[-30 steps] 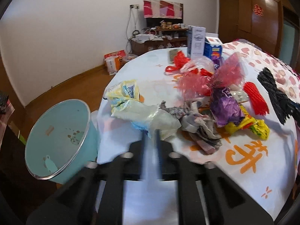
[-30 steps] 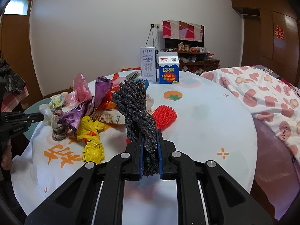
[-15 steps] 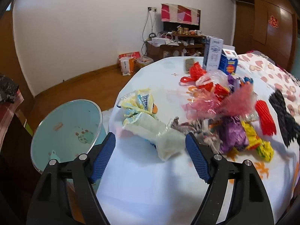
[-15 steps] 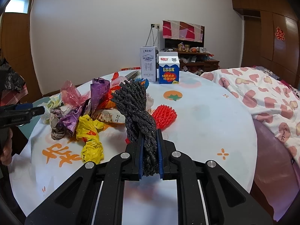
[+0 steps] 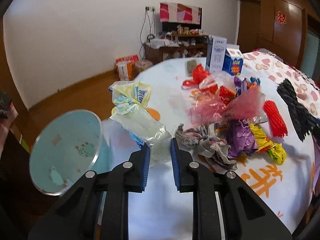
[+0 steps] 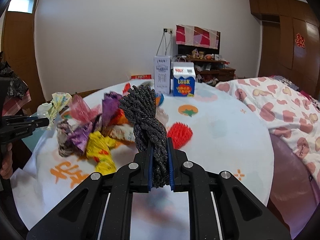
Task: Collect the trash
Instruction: 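Grasp the clear plastic bag with the left gripper while right gripper holds the black sleeve, then carry both items over the blue bin and open both grippers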
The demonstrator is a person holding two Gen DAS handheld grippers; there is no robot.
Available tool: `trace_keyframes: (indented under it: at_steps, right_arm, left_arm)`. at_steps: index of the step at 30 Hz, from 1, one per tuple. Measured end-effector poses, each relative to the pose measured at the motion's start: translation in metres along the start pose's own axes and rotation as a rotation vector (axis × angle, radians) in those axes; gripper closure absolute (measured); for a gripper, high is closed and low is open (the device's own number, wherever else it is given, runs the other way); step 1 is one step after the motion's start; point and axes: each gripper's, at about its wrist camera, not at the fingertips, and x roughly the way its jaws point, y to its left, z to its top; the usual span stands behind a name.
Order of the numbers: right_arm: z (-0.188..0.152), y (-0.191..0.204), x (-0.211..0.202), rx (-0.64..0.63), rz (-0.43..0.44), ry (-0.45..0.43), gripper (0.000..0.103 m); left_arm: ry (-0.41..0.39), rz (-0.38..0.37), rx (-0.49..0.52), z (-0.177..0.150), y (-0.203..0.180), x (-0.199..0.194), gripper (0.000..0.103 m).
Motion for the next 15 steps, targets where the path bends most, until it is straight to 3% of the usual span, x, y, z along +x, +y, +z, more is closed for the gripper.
trace_keyframes:
  at_steps: [4, 15]
  right_arm:
    - [0.016, 0.012, 0.002, -0.012, 0.015, -0.011, 0.09]
    - [0.054, 0.073, 0.03, -0.074, 0.091, -0.013, 0.09]
  left_arm:
    - [-0.031, -0.01, 0.008, 0.004, 0.009, -0.016, 0.083]
    - [-0.055, 0.055, 0.008, 0.004, 0.039, -0.035, 0.082]
